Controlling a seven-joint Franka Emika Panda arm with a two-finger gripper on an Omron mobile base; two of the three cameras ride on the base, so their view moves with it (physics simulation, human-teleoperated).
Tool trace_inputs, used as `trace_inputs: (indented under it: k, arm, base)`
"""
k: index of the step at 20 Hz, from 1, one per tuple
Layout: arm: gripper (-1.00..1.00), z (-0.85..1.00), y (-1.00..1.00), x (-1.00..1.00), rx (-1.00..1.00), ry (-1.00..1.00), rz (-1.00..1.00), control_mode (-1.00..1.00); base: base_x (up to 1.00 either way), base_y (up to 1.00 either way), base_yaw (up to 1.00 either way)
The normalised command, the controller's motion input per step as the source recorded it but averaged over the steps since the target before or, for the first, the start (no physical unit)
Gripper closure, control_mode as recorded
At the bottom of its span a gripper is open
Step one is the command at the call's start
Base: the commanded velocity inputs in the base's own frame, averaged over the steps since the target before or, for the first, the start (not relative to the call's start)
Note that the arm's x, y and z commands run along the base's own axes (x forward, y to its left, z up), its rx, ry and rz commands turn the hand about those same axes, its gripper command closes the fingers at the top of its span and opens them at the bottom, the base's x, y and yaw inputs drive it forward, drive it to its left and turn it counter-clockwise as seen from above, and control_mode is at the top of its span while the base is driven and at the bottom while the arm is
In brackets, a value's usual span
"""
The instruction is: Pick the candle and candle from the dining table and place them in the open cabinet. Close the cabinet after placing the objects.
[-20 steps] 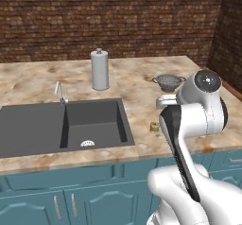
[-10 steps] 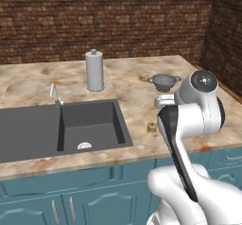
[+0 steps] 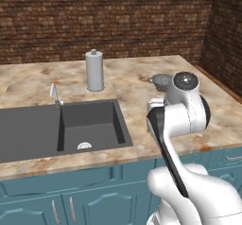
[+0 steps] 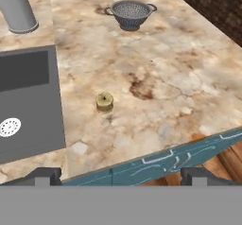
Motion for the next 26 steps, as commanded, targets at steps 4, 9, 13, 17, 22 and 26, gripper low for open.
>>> trace_inputs:
  k: [4,9,13,17,22,26]
  arm:
    - [-1.0,-0.28,0.23,0.32,0.02,0.21,-0.1,-1.0]
    - [-1.0,-0.32,0.06,0.14,0.04,0.05,-0.13,-1.0]
    - [-1.0,-0.39,-0.17,0.0,0.18,0.0,-0.14,-1.0]
    - [-1.0,-0.46,-0.26,0.02,0.18,-0.01,-0.07,-1.0]
    - [-1.0,-0.38,-0.2,0.05,0.05,-0.03,0.0,-1.0]
    - [-1.0,-0.28,-0.09,0.19,0.0,0.0,0.01,-1.0]
  base:
    - [0.0,0.0,0.0]
    - [0.0,0.0,0.0]
    - [0.0,0.0,0.0]
    - [0.0,0.0,0.0]
    - [0.0,0.0,0.0]
    - [0.0,0.0,0.0]
